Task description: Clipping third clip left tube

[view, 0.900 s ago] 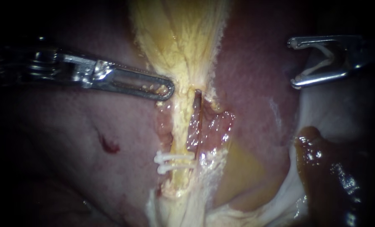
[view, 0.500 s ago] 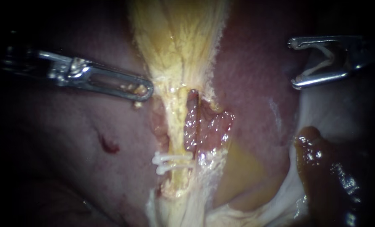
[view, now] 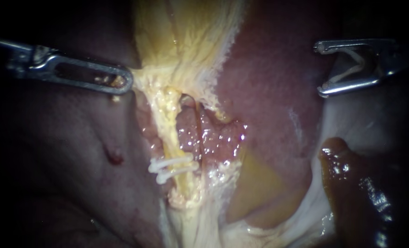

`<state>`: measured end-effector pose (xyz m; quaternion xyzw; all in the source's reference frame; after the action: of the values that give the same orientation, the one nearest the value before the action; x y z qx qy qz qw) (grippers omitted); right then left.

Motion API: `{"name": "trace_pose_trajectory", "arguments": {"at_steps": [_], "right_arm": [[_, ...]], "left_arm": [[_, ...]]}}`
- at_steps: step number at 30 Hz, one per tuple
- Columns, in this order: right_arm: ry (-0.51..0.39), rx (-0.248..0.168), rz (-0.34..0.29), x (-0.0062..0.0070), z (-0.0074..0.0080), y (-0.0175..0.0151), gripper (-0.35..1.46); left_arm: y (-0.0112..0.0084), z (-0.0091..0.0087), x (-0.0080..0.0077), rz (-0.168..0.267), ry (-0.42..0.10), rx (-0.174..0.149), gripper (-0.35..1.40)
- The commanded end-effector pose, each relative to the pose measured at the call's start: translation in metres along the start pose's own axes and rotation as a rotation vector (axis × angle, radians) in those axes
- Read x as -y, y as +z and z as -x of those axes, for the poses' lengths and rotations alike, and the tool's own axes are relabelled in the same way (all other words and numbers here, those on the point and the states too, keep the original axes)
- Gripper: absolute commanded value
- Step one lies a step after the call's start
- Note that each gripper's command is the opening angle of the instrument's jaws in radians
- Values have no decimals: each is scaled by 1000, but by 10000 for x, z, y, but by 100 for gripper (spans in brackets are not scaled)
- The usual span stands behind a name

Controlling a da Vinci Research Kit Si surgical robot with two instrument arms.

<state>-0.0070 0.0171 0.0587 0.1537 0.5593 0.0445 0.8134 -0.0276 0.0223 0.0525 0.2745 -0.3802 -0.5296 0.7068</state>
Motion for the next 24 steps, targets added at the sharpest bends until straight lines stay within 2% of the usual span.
{"name": "trace_pose_trajectory", "arguments": {"at_steps": [1,9,15,24], "right_arm": [[0,0,-1,0,0,0,50],[-5,8,-2,6,0,9,50],[-6,18,-19,20,-1,31,49],[28,7,-50,38,-5,70,49]], "left_arm": [[0,0,0,-2,-1,2,-35],[0,0,0,-2,-1,3,-35],[0,-1,0,-1,0,3,-35],[1,-2,1,0,-1,4,-35]]}}
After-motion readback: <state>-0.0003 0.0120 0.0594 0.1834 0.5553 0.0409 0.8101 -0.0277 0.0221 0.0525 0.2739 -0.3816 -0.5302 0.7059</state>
